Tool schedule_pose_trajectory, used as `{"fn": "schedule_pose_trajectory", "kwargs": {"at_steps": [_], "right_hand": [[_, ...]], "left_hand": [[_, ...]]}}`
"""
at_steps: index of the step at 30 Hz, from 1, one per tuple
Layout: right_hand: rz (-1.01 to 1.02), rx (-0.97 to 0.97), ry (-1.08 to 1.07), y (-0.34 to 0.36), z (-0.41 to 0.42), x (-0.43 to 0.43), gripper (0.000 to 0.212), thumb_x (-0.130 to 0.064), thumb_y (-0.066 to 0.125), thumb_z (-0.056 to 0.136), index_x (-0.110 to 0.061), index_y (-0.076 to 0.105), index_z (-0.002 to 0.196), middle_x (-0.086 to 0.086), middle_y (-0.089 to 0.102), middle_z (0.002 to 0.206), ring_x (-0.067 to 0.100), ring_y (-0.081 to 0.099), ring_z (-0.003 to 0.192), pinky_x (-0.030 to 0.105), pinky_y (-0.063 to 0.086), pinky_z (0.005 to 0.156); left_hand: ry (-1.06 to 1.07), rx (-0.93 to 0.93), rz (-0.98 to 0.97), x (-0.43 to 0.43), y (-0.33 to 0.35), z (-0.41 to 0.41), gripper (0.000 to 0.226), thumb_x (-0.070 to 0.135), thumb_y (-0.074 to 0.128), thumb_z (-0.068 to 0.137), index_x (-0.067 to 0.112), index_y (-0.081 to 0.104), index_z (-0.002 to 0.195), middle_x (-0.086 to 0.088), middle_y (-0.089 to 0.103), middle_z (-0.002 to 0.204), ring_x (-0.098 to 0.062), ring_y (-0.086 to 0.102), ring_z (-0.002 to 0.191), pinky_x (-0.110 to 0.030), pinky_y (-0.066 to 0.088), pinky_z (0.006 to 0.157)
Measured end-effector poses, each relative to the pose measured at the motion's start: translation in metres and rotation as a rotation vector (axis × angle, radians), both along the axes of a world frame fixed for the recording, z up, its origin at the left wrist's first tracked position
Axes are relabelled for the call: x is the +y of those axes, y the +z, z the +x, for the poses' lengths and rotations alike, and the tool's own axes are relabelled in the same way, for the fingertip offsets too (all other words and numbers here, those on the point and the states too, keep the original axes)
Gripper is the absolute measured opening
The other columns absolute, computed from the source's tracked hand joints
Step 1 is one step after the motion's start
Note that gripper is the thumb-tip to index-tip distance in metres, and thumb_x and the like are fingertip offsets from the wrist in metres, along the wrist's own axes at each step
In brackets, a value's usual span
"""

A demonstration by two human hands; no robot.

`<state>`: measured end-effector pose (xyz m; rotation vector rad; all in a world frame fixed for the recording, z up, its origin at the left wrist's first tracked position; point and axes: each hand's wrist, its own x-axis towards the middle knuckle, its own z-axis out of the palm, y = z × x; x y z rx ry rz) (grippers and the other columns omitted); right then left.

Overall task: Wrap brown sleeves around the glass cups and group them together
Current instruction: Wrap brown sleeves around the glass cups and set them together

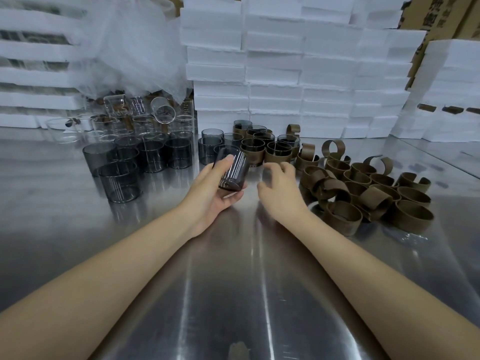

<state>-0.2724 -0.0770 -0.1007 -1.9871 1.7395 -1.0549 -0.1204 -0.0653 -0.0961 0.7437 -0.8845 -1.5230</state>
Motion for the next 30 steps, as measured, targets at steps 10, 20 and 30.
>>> {"fn": "schedule_pose_trajectory", "kwargs": {"at_steps": [10, 20, 30], "right_hand": [[0.141, -0.16, -0.139, 0.01, -0.019, -0.007, 0.048, -0.016, 0.05, 0.095, -0.015, 0.039, 0.142, 0.012, 0.021, 0.153, 0.007, 0.05, 0.083, 0.018, 0.032, 0.085], [-0.082, -0.126, -0.082, 0.0, -0.014, -0.012, 0.02, -0.005, 0.052, 0.09, -0.014, 0.059, 0.106, 0.002, 0.04, 0.114, 0.01, 0.048, 0.088, 0.018, 0.037, 0.08], [0.022, 0.092, 0.208, -0.007, -0.01, -0.012, 0.045, -0.007, 0.056, 0.089, -0.012, 0.053, 0.133, 0.003, 0.038, 0.145, 0.019, 0.048, 0.121, 0.009, 0.026, 0.094]], "left_hand": [[0.151, -0.254, -0.065, 0.003, -0.006, -0.009, 0.045, 0.023, 0.074, 0.085, 0.019, 0.038, 0.112, -0.008, 0.068, 0.101, -0.015, 0.068, 0.082, -0.022, 0.043, 0.06], [0.372, -0.487, -0.136, 0.0, -0.007, -0.002, 0.052, 0.029, 0.084, 0.073, 0.021, 0.053, 0.114, 0.007, 0.063, 0.105, 0.002, 0.061, 0.086, -0.008, 0.044, 0.065], [0.417, -0.632, -0.132, -0.009, -0.01, 0.009, 0.037, 0.039, 0.081, 0.074, 0.028, 0.058, 0.101, -0.001, 0.059, 0.118, -0.009, 0.06, 0.1, -0.018, 0.042, 0.073]]}}
